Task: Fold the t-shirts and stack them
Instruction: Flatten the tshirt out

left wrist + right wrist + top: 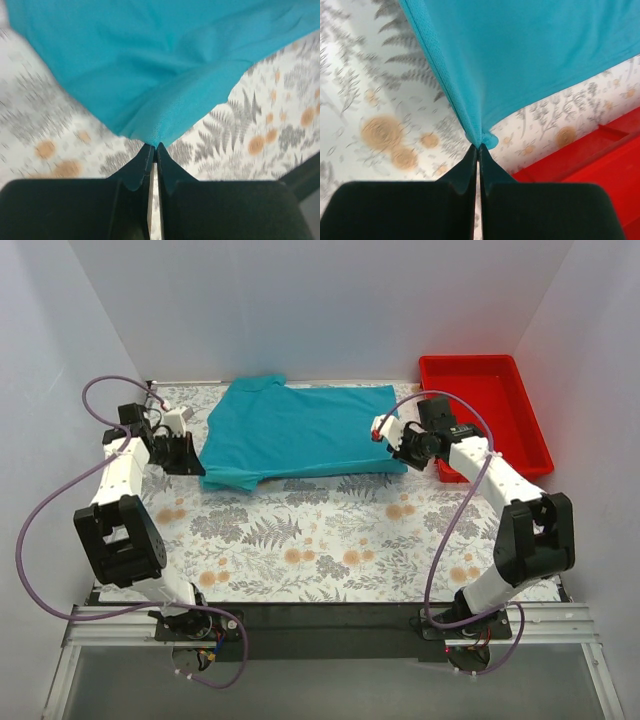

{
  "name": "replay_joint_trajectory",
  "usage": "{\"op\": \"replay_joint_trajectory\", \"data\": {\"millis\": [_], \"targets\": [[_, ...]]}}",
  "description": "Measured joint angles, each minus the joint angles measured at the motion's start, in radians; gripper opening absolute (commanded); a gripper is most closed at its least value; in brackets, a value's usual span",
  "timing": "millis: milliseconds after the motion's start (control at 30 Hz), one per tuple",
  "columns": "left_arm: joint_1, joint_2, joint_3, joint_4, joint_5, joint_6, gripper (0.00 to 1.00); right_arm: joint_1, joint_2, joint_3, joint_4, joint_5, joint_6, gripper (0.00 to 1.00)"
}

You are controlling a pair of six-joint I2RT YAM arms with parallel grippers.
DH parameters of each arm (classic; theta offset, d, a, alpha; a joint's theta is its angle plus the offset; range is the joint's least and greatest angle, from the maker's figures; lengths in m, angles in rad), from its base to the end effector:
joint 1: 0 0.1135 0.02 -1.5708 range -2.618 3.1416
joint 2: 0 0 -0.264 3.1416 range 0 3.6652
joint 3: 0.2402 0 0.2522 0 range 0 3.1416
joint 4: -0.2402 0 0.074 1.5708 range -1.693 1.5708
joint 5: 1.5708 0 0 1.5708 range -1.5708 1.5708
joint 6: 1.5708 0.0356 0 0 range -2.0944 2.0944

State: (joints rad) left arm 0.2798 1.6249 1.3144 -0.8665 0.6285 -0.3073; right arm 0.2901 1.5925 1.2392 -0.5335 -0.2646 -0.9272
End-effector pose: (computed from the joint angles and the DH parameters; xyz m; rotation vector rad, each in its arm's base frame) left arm 0.3184 0.0697 0.2645 -0.5984 2.5696 -0.8629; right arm 0.3277 0.1075 0.2650 -1.4738 1.9148 0.0359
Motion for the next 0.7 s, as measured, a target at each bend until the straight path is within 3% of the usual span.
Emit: {"op": "replay_joint_trajectory", "data": {"millis": [167, 200, 233, 267, 300, 367, 500, 600, 700], "targets": [[0.001, -0.127, -0.141, -0.2, -0.03, 0.122, 0.0, 0.014, -0.1, -0.086, -0.114, 0.0, -0.033, 0.01], [0.0, -0.156, -0.173, -0.228, -0.034, 0.141, 0.04, 0.027, -0.12, -0.11, -0.132, 0.005, -0.04, 0.06], [0.0, -0.175, -0.199, -0.254, -0.038, 0.154, 0.12, 0.042, -0.137, -0.137, -0.144, 0.01, -0.045, 0.13], [0.001, -0.198, -0.231, -0.281, -0.045, 0.174, 0.28, 0.063, -0.153, -0.166, -0.162, 0.02, -0.048, 0.33], [0.001, -0.215, -0.262, -0.307, -0.051, 0.197, 0.33, 0.085, -0.164, -0.194, -0.183, 0.029, -0.048, 0.44], [0.001, -0.24, -0.319, -0.361, -0.072, 0.243, 0.39, 0.127, -0.174, -0.242, -0.238, 0.037, -0.066, 0.56], [0.001, -0.272, -0.336, -0.423, -0.098, 0.302, 0.35, 0.146, -0.182, -0.257, -0.316, 0.047, -0.07, 0.58], [0.002, -0.262, -0.272, -0.423, -0.096, 0.299, 0.26, 0.143, -0.182, -0.216, -0.345, 0.045, -0.049, 0.47], [0.003, -0.214, -0.196, -0.371, -0.087, 0.268, 0.23, 0.142, -0.124, -0.109, -0.358, 0.041, 0.011, 0.39]]}}
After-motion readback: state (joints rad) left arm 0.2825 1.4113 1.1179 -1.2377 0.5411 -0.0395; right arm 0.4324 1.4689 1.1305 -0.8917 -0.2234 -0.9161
